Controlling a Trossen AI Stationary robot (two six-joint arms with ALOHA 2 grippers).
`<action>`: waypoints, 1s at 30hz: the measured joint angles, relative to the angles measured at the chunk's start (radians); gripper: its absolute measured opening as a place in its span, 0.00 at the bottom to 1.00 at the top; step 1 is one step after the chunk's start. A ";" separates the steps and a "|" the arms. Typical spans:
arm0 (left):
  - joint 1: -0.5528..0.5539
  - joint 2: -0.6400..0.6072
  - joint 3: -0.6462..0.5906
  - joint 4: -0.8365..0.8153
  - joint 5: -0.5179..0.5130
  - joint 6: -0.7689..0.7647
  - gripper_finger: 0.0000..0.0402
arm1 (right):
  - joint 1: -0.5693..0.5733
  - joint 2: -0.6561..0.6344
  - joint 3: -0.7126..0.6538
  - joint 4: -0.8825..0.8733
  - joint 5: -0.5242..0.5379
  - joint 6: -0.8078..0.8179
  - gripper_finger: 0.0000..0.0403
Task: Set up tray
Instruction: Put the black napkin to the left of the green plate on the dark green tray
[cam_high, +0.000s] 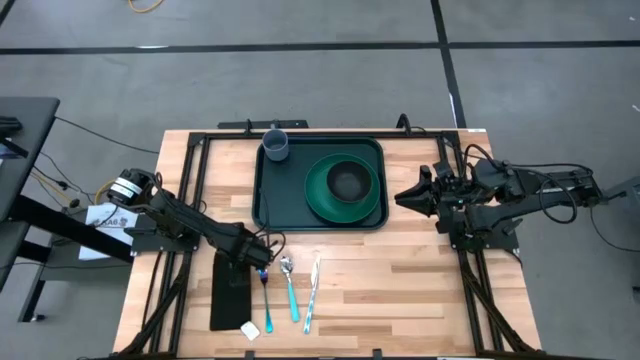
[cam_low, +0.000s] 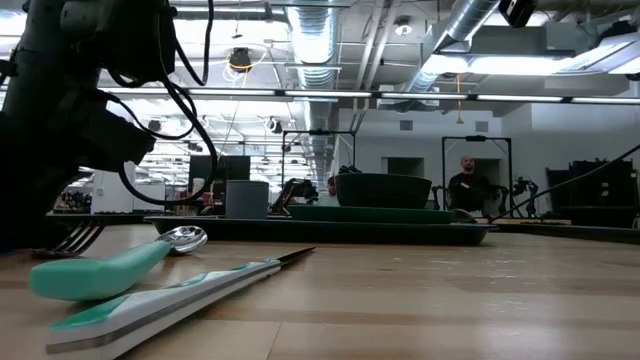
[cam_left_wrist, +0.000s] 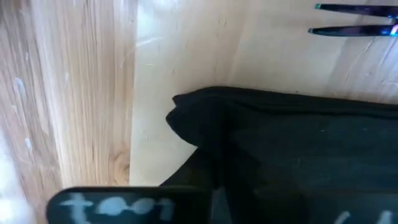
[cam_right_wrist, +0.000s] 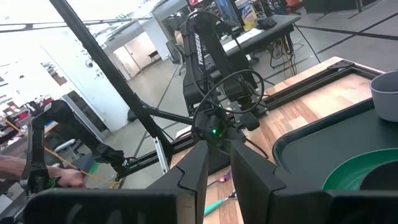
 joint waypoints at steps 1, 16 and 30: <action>0.002 0.000 0.000 -0.001 0.000 0.000 0.02 | 0.000 0.000 0.000 0.000 0.000 0.000 0.16; 0.062 -0.158 0.003 -0.129 -0.190 -0.020 0.00 | 0.000 0.000 0.000 0.000 0.000 0.001 0.16; 0.310 -0.216 0.121 -0.070 -0.398 0.314 0.00 | 0.000 0.000 0.000 0.000 0.027 0.019 0.16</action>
